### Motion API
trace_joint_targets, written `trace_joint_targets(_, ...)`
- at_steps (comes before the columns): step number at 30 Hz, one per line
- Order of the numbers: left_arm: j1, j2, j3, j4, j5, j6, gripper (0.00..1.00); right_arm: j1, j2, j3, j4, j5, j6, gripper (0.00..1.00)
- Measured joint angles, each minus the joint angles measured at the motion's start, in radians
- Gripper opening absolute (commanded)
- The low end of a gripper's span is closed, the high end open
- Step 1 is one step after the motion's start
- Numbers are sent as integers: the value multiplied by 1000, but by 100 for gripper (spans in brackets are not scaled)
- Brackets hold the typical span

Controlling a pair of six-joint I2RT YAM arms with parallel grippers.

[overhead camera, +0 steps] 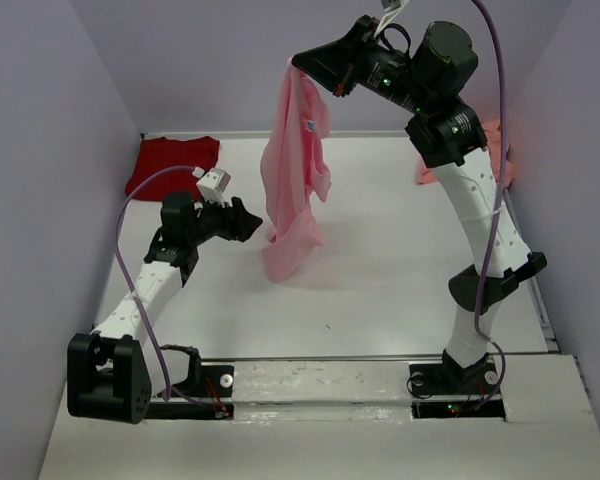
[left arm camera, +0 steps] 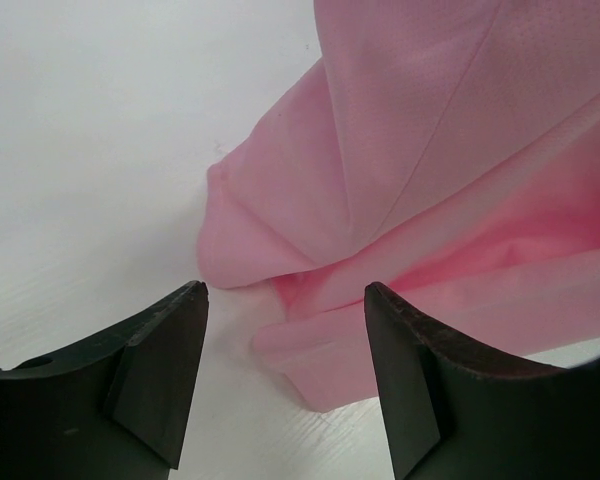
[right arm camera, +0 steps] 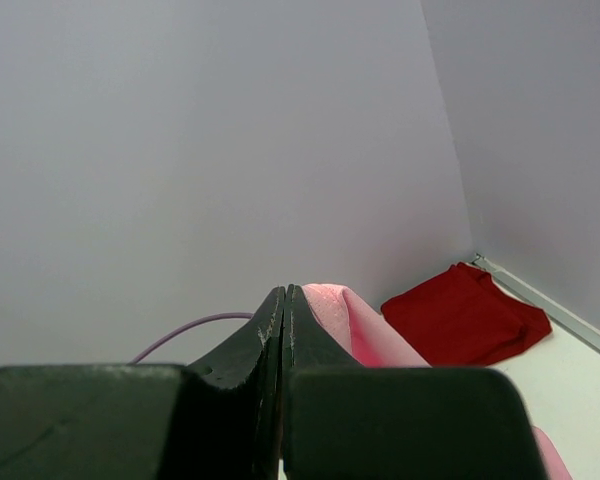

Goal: Fold and stack the t-shirts
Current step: Flatten the tshirt out

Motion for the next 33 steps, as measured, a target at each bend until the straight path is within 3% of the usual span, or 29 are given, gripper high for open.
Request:
trace_joint_targets(15,-40,94,0,67,158,-3,70,-6,0,1,-2,-7,8,0)
trace_joint_targets(19,-60,136,2,82,175,-6,45,-6,0,0,-2,-8,8,0)
trace_joint_targets(21,-66,161,10,85,177,-3,39,-6,0,0,-2,-8,8,0)
trace_joint_targets(25,-72,222,48,90,182,0,34,-6,0,0,-3,-14,8,0)
trace_joint_targets(31,-74,257,88,108,181,-1,39,-6,0,0,-6,-15,8,0)
trace_joint_targets(32,-75,261,93,111,181,-1,33,-6,0,0,-6,-15,8,0)
trace_joint_targets(33,-76,267,105,116,182,-1,21,-6,0,0,-6,-15,8,0)
